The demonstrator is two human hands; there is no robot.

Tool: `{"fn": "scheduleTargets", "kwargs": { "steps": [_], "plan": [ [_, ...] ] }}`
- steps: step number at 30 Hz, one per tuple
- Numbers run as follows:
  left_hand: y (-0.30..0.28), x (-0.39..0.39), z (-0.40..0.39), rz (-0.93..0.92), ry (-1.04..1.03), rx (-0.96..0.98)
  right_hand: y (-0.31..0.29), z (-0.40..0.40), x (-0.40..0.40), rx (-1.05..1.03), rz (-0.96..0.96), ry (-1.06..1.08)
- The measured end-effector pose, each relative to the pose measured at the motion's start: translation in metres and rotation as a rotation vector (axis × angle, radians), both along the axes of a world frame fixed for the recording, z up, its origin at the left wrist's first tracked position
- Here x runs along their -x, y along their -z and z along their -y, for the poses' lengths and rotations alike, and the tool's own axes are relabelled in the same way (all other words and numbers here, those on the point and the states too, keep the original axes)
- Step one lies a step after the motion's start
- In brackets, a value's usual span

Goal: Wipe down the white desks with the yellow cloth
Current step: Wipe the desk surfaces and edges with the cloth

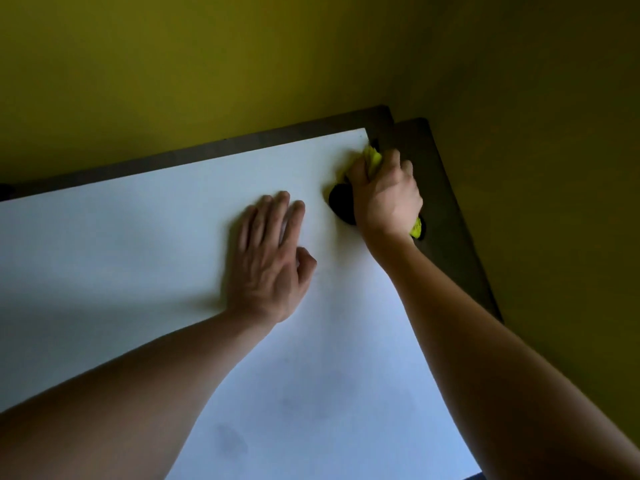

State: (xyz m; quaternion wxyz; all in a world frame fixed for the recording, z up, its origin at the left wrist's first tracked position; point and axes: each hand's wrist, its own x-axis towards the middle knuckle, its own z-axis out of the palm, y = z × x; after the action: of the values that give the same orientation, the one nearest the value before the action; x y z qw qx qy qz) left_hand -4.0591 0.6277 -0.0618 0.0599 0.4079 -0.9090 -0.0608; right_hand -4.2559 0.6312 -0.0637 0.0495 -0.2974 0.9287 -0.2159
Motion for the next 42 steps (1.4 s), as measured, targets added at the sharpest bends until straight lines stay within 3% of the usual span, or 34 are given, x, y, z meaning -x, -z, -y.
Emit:
{"fn": "scheduleTargets", "kwargs": {
  "steps": [6, 13, 17, 21, 26, 29, 39, 42],
  "plan": [
    [0.003, 0.001, -0.001, -0.024, 0.006, 0.022, 0.003, -0.056, -0.018, -0.003, -0.045, 0.086],
    [0.003, 0.003, 0.003, 0.029, -0.008, -0.013, -0.003, 0.062, 0.015, -0.04, 0.059, 0.048],
    [0.001, 0.003, 0.002, 0.028, -0.018, -0.018, -0.002, 0.076, 0.018, -0.055, 0.072, 0.03],
    [0.0, 0.001, 0.002, 0.007, -0.011, -0.02, -0.007, 0.015, -0.001, -0.024, 0.088, 0.039],
    [-0.001, 0.002, -0.001, -0.009, -0.021, -0.035, -0.012, -0.116, -0.036, -0.013, 0.112, 0.116],
    [0.0, 0.002, -0.001, -0.006, -0.029, -0.033, -0.013, -0.144, -0.048, -0.029, 0.092, 0.174],
    [0.008, -0.001, 0.0, -0.064, -0.02, 0.014, -0.008, -0.031, -0.013, -0.02, 0.089, 0.063],
    [0.009, -0.001, 0.001, -0.07, -0.018, 0.015, -0.006, -0.033, -0.01, -0.005, 0.128, 0.037]
  ]
}}
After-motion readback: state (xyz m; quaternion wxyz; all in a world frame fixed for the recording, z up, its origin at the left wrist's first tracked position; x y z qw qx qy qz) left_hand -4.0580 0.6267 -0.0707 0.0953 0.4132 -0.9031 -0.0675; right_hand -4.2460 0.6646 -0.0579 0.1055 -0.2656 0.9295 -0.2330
